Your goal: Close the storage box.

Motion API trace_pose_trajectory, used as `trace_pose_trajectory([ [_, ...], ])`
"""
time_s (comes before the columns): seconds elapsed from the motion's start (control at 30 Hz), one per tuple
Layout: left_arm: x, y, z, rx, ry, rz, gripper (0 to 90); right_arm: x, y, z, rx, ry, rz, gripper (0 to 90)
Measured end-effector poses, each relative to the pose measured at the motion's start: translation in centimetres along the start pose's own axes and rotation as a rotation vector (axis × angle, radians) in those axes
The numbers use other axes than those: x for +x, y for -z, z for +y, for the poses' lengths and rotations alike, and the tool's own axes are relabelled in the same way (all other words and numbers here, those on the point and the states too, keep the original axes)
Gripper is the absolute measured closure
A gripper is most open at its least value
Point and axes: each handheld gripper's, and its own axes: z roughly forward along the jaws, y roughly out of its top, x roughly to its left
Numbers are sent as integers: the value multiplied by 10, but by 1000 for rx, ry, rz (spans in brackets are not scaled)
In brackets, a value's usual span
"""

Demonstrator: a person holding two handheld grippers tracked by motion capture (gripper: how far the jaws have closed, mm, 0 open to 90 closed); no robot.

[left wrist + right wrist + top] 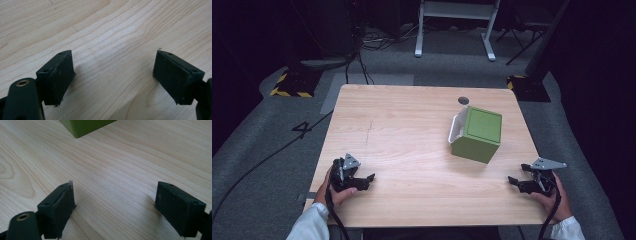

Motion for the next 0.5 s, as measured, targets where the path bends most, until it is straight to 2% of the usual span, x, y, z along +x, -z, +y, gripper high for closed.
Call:
trace_pose_trajectory([
  [0.5, 0, 0, 0, -1, -3, -2, 173, 0, 0, 0, 0, 0, 0, 159],
])
